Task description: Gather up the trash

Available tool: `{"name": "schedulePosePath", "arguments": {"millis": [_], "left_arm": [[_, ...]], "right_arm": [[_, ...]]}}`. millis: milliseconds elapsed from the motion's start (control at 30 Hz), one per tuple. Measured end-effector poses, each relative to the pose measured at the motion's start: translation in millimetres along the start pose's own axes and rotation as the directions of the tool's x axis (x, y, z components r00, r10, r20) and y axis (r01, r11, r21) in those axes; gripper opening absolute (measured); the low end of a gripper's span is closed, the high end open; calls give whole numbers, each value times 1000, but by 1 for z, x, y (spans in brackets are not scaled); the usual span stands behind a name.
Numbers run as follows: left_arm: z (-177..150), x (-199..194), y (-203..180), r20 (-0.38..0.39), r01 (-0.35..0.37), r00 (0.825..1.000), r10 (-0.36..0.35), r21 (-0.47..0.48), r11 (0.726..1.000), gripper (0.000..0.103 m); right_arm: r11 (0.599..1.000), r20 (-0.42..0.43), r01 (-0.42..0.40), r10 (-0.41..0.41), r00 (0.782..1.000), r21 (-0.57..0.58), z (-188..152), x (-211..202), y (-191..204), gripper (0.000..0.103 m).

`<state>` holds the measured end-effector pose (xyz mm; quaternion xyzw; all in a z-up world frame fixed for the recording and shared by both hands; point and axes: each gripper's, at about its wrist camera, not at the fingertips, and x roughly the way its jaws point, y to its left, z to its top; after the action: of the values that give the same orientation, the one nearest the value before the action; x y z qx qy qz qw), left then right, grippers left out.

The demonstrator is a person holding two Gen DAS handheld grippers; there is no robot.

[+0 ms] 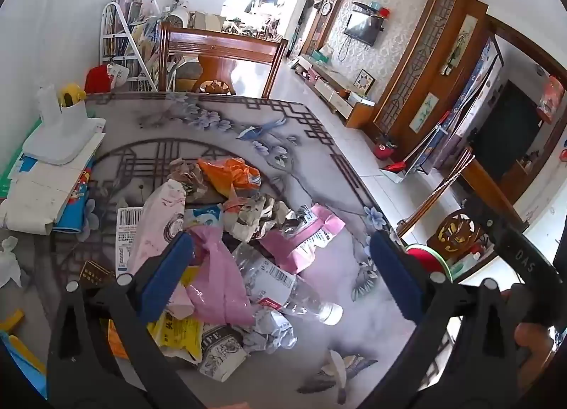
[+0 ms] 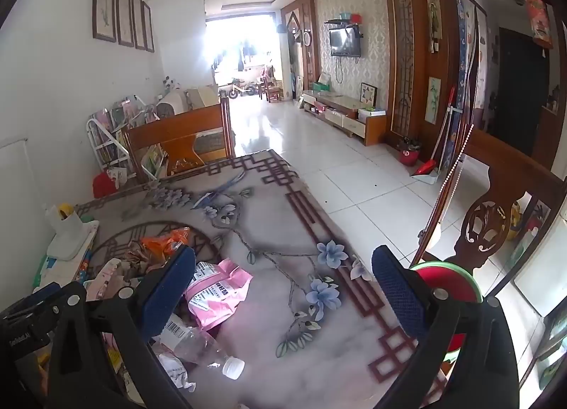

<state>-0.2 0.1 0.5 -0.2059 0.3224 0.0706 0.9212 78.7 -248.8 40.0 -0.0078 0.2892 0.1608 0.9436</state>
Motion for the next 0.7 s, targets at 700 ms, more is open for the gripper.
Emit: {"name": "schedulePosePath", "arguments": {"millis": [700], "left_arm": [[0, 0, -6, 0, -22, 1000, 22, 48, 999, 98]], "right_arm": [[1000, -18, -3, 3, 1000, 8, 0, 2, -1, 96]]}}
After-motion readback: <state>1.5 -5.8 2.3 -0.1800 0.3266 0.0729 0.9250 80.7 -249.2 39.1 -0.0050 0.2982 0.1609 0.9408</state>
